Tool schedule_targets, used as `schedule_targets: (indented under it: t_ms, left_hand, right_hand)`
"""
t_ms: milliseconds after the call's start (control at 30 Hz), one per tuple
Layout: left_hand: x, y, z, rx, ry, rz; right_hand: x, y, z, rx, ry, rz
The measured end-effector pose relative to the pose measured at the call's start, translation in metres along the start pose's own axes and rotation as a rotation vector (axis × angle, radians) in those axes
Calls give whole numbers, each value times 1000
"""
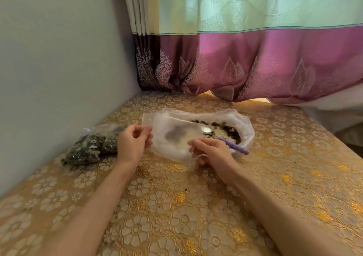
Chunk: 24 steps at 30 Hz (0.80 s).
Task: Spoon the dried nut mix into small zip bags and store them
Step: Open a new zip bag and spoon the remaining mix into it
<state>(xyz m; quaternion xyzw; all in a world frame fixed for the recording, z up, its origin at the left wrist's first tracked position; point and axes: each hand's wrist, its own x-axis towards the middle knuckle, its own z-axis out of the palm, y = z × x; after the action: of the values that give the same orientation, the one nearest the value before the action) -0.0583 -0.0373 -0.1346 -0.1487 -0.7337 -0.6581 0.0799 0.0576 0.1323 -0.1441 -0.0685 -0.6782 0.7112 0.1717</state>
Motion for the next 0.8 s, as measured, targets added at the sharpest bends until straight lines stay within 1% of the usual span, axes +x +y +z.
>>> schedule_targets:
  t_ms: [67, 133, 200, 267, 300, 333, 433, 467, 500, 600, 667, 800]
  left_hand:
    - [-1, -3, -2, 58, 42, 16]
    - [-6, 0, -3, 159, 90, 109]
    - [-13, 9, -2, 265, 141, 285]
    - [-21, 17, -1, 434, 204, 534]
    - [-25, 21, 0, 472, 188, 607]
    - [-30, 25, 1, 453, 102, 606]
    - [-47, 31, 12, 287, -281, 418]
    - [-51, 30, 15, 287, -345, 384]
    - [-52, 29, 18, 296, -371, 373]
    - [-52, 26, 21, 351, -385, 380]
    - [-52, 25, 20, 383, -387, 376]
    - [-51, 26, 19, 330, -365, 364]
  right_hand:
    - [3, 3, 3, -46, -6, -23]
    - [4, 6, 6, -170, -3, -58]
    - [3, 8, 6, -287, 24, -101]
    - [0, 9, 7, -358, 61, -138]
    - [-2, 10, 8, -404, 83, -167]
    - [-3, 10, 9, -464, 104, -203]
    - [-7, 10, 12, -585, 147, -303]
    - [-8, 10, 13, -604, 152, -331]
    - [-8, 11, 13, -628, 154, -357]
    - [-9, 12, 13, -729, 132, -421]
    - [-10, 13, 13, -738, 116, -464]
    - [-11, 14, 16, -745, 79, -503]
